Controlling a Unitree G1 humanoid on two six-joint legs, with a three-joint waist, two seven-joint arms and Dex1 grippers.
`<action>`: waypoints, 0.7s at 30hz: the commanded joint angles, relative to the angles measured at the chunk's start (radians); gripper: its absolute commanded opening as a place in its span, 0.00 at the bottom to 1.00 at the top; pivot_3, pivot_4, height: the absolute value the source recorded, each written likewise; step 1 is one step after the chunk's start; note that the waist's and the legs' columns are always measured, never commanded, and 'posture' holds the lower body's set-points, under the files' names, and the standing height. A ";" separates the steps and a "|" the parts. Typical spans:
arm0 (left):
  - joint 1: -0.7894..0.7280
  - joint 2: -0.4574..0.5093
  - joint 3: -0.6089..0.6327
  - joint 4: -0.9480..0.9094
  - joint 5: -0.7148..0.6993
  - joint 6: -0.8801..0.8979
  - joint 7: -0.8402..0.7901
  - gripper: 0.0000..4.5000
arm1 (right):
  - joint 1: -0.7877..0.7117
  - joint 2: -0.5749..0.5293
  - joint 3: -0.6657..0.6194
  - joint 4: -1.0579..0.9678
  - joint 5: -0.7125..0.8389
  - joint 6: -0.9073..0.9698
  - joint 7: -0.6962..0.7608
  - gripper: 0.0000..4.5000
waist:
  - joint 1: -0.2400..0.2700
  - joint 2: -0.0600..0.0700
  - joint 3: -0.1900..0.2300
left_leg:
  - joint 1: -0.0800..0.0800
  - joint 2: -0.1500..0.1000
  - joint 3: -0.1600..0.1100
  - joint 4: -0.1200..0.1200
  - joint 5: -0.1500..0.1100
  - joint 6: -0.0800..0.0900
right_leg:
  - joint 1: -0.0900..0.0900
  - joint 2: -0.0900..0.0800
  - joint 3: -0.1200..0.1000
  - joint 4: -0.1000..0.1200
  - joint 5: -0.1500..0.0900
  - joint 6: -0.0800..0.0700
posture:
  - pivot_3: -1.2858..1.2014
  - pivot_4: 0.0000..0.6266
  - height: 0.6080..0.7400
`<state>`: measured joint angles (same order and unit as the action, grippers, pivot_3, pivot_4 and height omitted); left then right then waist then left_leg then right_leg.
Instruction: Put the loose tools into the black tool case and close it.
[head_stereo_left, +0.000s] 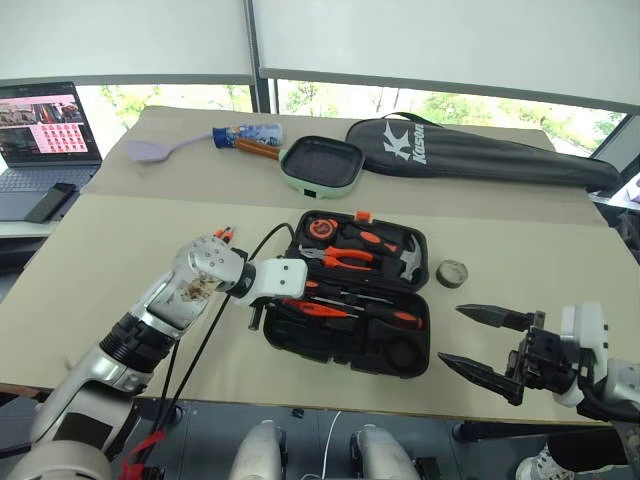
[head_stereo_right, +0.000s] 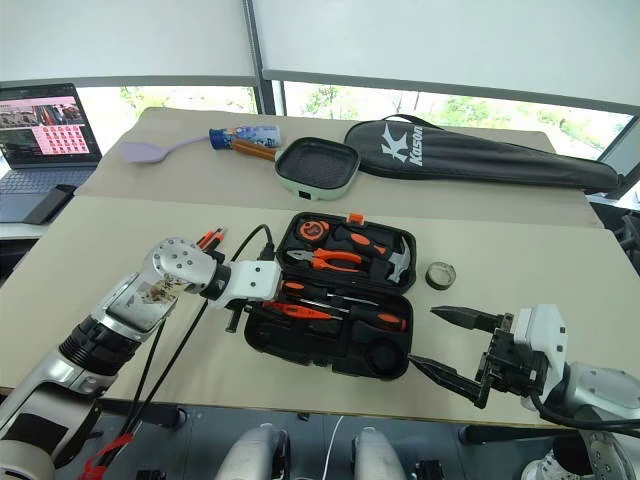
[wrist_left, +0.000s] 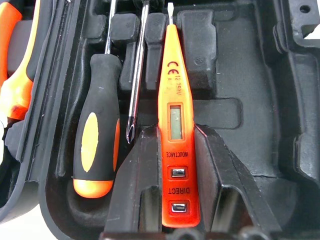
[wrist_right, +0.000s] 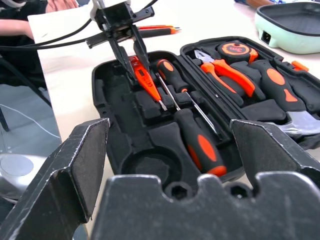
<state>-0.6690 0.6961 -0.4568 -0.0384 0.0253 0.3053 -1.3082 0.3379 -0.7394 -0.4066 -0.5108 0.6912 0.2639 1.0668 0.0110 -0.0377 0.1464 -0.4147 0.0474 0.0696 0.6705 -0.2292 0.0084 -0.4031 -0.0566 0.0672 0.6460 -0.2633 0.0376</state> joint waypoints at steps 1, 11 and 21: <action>-0.005 0.019 -0.058 0.011 0.091 0.017 0.003 0.10 | 0.003 0.002 -0.030 -0.030 0.025 -0.007 -0.001 1.00 | 0.000 0.000 0.000 | 0.000 0.000 0.000 0.000 0.000 0.000 | 0.000 0.000 0.000 0.000 0.000 0.000 | 0.52 0.24 1.00; -0.086 0.037 -0.104 0.094 0.155 -0.054 -0.059 0.10 | -0.039 -0.010 0.002 -0.012 0.017 0.005 0.002 1.00 | -0.005 0.000 0.000 | 0.010 0.000 0.000 0.000 0.000 0.000 | 0.009 0.001 0.000 0.000 0.000 0.000 | 0.52 0.24 1.00; -0.035 -0.019 -0.001 0.065 0.024 -0.023 -0.047 0.46 | -0.083 -0.005 0.040 0.018 -0.005 0.000 0.001 1.00 | -0.024 0.000 0.000 | 0.010 0.001 -0.002 0.000 0.000 0.000 | 0.009 0.002 0.000 0.000 -0.001 -0.001 | 0.52 0.24 1.00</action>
<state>-0.7322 0.6839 -0.4749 0.0327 0.0932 0.2916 -1.3452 0.2665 -0.7394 -0.3613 -0.4860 0.6851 0.2682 1.0675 -0.0135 -0.0374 0.1461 -0.4048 0.0486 0.0670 0.6707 -0.2292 0.0085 -0.3937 -0.0547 0.0674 0.6463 -0.2640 0.0369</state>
